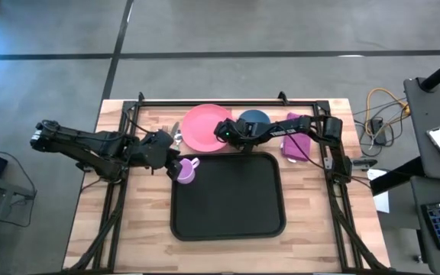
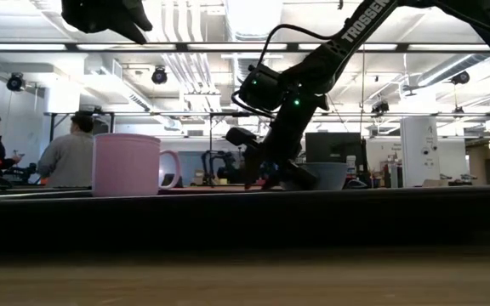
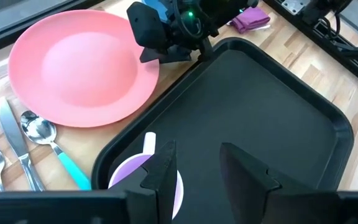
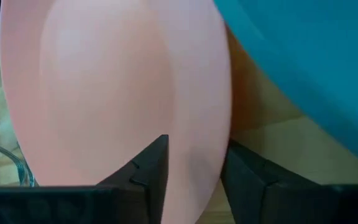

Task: Set up tray
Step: Put the pink plate to the right of the light purple mug on the black tray

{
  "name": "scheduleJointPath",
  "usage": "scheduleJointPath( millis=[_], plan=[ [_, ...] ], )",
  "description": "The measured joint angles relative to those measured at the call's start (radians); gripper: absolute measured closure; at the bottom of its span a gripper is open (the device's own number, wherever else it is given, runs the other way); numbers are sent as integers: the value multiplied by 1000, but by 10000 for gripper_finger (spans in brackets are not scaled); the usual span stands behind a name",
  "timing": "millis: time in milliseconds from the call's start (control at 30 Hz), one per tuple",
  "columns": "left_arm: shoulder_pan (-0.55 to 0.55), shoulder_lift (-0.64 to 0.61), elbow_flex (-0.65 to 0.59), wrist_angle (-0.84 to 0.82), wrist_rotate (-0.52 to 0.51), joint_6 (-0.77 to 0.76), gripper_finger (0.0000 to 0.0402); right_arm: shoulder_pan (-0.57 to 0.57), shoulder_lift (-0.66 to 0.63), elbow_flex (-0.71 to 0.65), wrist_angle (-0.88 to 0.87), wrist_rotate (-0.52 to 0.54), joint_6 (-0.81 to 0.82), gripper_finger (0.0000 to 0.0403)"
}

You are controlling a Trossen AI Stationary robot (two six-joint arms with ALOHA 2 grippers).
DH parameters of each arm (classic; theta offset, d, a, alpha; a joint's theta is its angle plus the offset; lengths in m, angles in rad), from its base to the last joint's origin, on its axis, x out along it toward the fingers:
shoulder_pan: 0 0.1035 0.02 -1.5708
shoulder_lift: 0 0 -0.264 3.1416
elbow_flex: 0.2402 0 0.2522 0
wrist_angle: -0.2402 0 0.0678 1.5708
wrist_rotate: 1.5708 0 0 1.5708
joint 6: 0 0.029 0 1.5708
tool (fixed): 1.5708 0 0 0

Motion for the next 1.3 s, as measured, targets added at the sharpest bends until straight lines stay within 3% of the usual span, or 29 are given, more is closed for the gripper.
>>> scheduleJointPath(
  millis=[533, 1033, 1300],
  plan=[
    [0, 0, 0, 0, 0, 0, 299, 8, -5, -3, -16, 38, -25, 389],
    [0, 0, -1, 0, 0, 18, 299, 67, -175, -5, -48, 208, -77, 395],
    [-1, 0, -2, 8, 0, 18, 299, 128, -272, -4, -253, 299, -28, 395]
  ],
)
